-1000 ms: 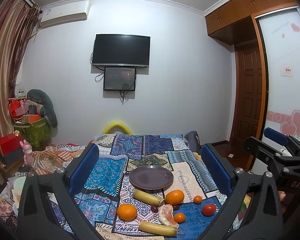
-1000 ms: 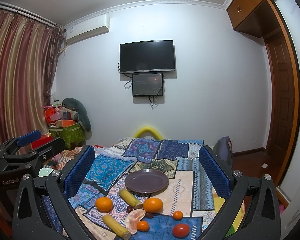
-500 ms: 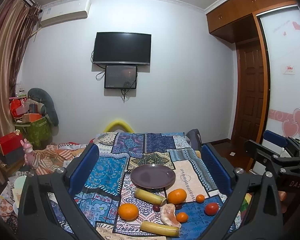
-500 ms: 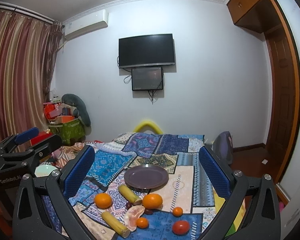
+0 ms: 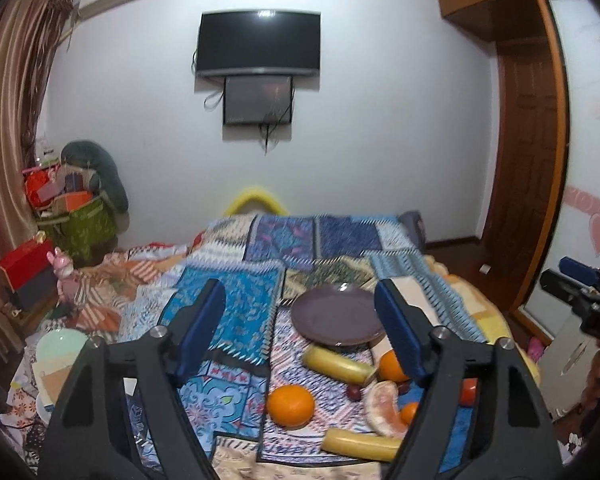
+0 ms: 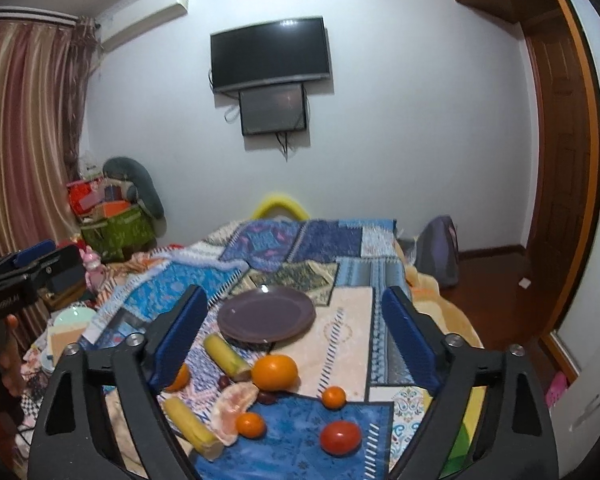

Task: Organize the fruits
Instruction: 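Grasp the large orange with the left tool while the right tool grasps another orange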

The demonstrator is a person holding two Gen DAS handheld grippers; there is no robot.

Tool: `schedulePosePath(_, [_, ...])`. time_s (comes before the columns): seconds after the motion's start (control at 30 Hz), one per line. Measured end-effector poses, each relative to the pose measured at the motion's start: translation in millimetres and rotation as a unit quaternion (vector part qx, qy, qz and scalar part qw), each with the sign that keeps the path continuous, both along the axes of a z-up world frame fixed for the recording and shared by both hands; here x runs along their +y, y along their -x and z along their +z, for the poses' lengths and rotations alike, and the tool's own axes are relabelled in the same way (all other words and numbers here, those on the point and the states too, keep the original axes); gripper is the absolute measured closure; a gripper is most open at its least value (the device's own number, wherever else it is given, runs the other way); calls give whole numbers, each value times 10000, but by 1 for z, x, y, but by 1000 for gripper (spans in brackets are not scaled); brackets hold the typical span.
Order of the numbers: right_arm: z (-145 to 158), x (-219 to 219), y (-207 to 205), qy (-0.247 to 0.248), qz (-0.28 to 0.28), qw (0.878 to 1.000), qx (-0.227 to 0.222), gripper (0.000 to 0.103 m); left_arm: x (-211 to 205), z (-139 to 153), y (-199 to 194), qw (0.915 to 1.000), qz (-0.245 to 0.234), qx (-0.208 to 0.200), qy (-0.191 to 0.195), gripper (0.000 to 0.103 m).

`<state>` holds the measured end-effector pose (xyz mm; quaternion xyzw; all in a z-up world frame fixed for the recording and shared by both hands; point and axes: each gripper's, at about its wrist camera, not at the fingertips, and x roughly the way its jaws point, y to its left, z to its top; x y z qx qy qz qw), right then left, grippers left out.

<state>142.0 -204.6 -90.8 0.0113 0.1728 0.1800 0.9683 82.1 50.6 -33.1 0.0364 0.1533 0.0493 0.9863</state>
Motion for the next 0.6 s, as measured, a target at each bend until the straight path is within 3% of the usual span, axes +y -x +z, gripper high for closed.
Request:
schedulePosePath(0.23, [-24,-4,-31,140,112,9977,655,49,25,-36,-41,9946,-13,1013,227,47])
schedulePosePath(0.37, [-42,5,-46,418,197,9950,887,50,28,-73,-66,9840,-122,1740,354,47])
schedulePosePath(0.6, [-73,17,-83,517,488,9864,1484,47,30,-116,-96,9674,-263,2491,382,43])
